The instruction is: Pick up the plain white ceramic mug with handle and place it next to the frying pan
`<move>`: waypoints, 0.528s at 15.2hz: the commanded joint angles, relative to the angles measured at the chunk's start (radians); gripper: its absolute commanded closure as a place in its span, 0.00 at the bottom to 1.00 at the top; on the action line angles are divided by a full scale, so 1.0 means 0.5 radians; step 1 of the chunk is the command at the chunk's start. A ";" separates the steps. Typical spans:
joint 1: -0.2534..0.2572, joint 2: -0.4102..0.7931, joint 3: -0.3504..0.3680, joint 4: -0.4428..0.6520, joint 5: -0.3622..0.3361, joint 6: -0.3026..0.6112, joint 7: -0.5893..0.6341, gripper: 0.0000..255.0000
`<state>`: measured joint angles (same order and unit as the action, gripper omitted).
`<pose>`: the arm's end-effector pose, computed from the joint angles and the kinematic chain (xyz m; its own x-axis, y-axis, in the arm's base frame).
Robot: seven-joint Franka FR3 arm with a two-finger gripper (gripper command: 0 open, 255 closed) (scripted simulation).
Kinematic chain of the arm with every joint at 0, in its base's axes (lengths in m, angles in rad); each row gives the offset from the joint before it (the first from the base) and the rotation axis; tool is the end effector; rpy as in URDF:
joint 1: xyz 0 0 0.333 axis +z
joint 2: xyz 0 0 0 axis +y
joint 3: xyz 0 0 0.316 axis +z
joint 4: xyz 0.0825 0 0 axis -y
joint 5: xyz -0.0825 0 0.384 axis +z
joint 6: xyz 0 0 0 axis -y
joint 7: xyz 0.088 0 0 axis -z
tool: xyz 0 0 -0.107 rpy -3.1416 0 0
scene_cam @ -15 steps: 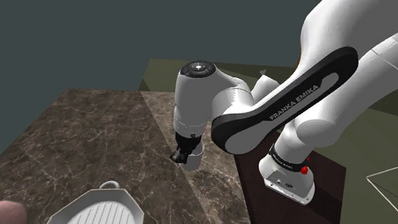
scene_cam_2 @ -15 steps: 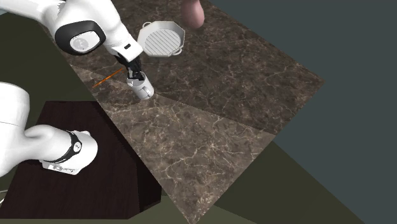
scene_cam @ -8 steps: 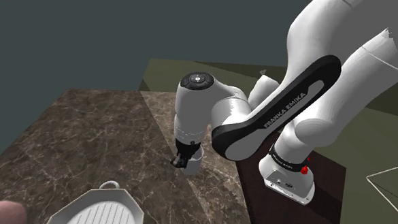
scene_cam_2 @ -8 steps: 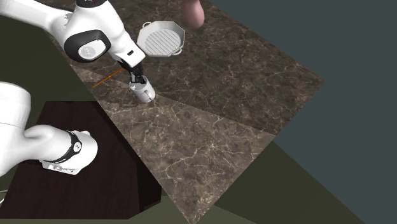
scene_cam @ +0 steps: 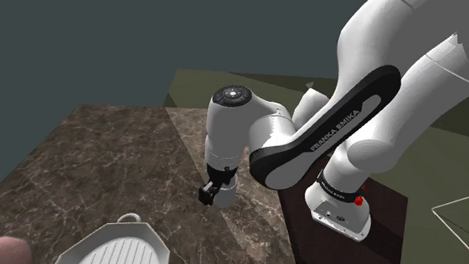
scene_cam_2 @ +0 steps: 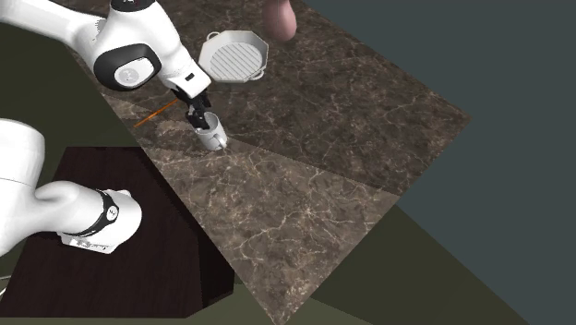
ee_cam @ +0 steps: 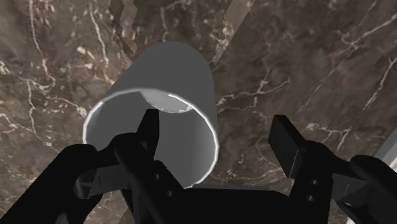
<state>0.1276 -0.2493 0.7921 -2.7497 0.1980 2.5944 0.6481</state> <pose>0.2535 0.2993 0.2758 0.9931 0.0911 0.0744 0.0892 -0.9956 0.0288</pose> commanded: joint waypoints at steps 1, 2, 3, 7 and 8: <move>0.000 0.000 0.000 0.000 0.000 0.000 0.000 0.00; 0.000 0.000 0.000 0.000 0.000 0.000 0.000 0.00; 0.000 0.000 0.000 0.000 0.000 0.000 0.000 0.00; 0.155 -0.314 -0.155 0.071 0.175 -0.364 -0.137 0.00; 0.156 -0.313 -0.156 0.071 0.174 -0.364 -0.136 0.00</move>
<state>0.1983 -0.3913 0.7219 -2.7163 0.2779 2.4304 0.5855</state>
